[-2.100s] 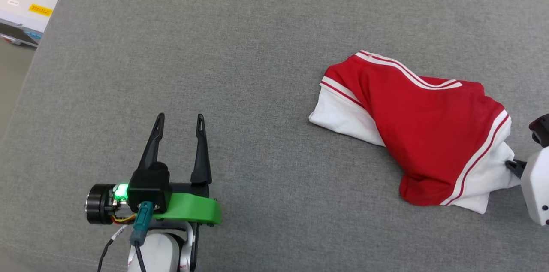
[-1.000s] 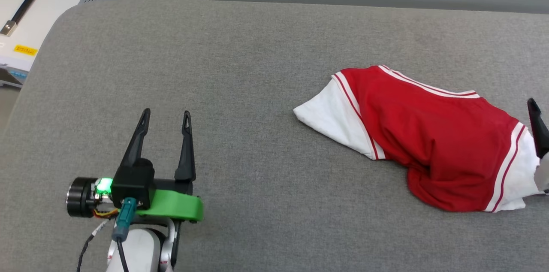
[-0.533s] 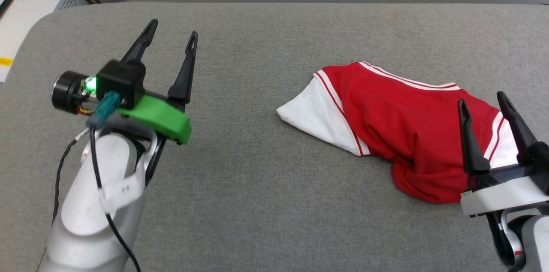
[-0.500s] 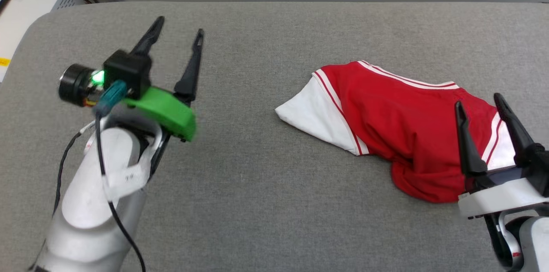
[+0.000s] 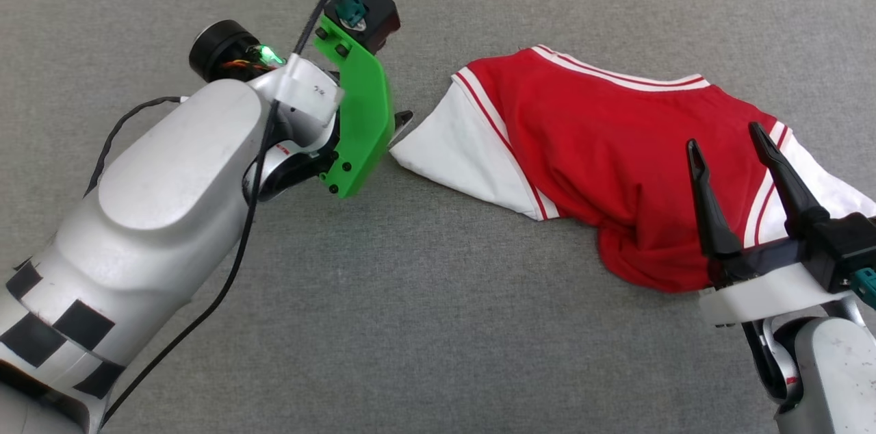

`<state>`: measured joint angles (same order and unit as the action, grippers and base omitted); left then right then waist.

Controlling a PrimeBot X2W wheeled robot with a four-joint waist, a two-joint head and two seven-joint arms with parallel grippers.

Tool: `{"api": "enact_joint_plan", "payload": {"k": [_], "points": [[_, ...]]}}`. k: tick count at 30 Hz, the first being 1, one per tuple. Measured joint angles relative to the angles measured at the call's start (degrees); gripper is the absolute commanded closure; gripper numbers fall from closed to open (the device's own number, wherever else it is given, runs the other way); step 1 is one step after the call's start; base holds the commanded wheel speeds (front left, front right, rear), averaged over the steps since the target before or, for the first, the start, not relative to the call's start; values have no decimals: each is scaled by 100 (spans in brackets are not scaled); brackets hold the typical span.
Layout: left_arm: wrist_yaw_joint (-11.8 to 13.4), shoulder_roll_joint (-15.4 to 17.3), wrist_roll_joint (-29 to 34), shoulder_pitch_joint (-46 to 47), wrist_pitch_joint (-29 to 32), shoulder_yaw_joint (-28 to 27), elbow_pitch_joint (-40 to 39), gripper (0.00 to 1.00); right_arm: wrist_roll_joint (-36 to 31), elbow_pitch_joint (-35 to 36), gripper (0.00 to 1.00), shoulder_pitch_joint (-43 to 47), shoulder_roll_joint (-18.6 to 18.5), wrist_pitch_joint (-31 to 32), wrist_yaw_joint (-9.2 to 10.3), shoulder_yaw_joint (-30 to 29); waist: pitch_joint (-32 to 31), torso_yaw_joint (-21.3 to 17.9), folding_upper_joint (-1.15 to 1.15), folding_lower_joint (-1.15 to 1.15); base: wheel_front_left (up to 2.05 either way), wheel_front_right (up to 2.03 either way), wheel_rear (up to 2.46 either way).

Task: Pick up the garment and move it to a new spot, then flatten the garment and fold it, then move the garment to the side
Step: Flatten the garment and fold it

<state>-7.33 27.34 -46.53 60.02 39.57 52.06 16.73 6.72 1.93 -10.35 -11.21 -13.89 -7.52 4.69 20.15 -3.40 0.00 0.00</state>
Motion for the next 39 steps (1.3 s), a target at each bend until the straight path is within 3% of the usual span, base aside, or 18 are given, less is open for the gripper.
{"api": "enact_joint_plan", "payload": {"k": [11, 16, 17, 18, 24, 30, 34, 39], "points": [[0, -48, -359, 679, 130, 1535, 805, 0, -153, -212, 0, -427, 140, -55, 0, 171, 635, -415, 0, 0, 0, 0, 0], [0, 64, -534, 950, 81, 1786, 843, 0, -204, -225, 0, -519, 189, -58, 0, 171, 845, -563, 0, 0, 0, 0, 0], [0, 105, -630, 979, 104, 1802, 777, 57, -232, -225, 0, -524, 191, -58, 0, 152, 896, -601, 0, 0, 0, 0, 0], [0, 141, -656, 992, 148, 1807, 697, 100, -264, -226, 0, -524, 191, -58, 0, 145, 914, -613, 0, 0, 0, 0, 0], [1, 180, -767, 948, 100, 1926, 409, 100, -381, -233, 0, -525, 190, -58, 0, 88, 846, -530, 0, 0, 0, 0, 0], [0, 282, -827, 879, -931, 2117, 266, 100, -413, -260, 0, -488, 178, -58, 0, 13, 577, -345, 0, 0, 0, 0, 0], [0, 604, -751, 883, -1711, 2124, -108, 100, -417, -269, 0, -300, 176, -59, 0, -65, 337, -204, 0, 0, 0, 0, 0], [93, 1284, -634, 785, -2284, 1942, -847, 100, -441, -290, 0, 10, 182, -59, 0, -208, 26, 5, 0, 0, 0, 0, 0]]}}
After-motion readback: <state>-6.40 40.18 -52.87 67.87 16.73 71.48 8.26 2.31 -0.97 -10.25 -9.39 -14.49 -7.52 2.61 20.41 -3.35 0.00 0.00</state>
